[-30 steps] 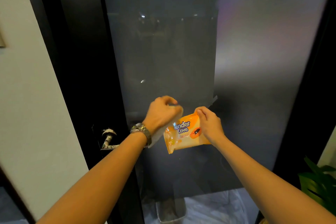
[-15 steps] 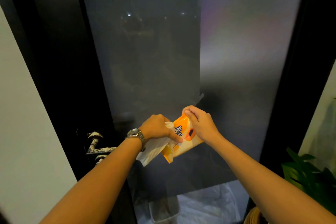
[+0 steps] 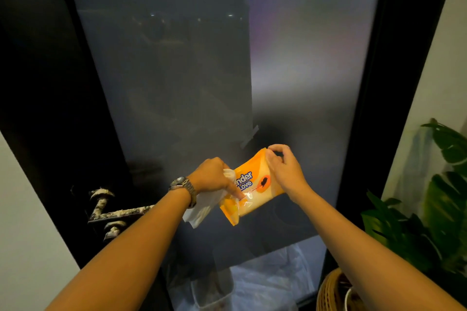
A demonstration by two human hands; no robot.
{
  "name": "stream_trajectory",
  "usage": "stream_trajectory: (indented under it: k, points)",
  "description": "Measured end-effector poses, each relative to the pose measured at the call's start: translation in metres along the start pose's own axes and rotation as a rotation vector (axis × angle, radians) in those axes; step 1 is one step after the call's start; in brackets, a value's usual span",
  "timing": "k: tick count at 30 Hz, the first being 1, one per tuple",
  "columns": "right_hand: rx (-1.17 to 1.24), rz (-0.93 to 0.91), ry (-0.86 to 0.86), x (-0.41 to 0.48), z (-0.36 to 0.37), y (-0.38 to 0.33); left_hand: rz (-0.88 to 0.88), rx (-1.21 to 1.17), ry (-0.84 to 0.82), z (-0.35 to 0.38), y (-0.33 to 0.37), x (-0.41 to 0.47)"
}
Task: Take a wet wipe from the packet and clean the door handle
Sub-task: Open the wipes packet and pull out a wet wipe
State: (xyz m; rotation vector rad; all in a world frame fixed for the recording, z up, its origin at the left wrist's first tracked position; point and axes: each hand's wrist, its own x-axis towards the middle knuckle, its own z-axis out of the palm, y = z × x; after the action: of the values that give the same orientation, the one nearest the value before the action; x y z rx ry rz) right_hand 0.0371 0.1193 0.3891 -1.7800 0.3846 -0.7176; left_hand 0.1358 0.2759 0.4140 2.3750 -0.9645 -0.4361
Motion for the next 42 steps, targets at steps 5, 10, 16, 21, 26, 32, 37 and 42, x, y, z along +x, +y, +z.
stream_trajectory:
  k: [5,10,16,21,26,32,37,42]
  points:
    - [0.214,0.399,-0.104,-0.006,-0.015,0.027,-0.029,-0.269,0.028,0.019,0.003,0.010]
    - [0.306,0.423,-0.064,-0.014,-0.019,0.041,0.030,-0.281,-0.017,0.040,0.021,0.028]
    - [0.374,0.425,0.173,-0.016,-0.042,0.048,-0.009,-0.215,0.011,0.065,0.022,0.046]
    - [0.424,0.485,0.236,-0.023,-0.068,0.072,-0.056,-0.507,-0.247,0.099,0.025,0.058]
    - [0.473,0.565,0.275,-0.036,-0.094,0.106,-0.067,-0.652,-0.198,0.140,0.036,0.068]
    - [0.577,0.652,0.518,-0.057,-0.144,0.155,-0.038,-0.574,-0.295,0.189,0.044,0.082]
    - [0.426,0.810,0.447,-0.084,-0.165,0.193,-0.103,-0.500,-0.306,0.242,0.039,0.094]
    - [0.321,0.903,0.495,-0.112,-0.176,0.234,-0.164,-0.464,-0.312,0.301,0.024,0.107]
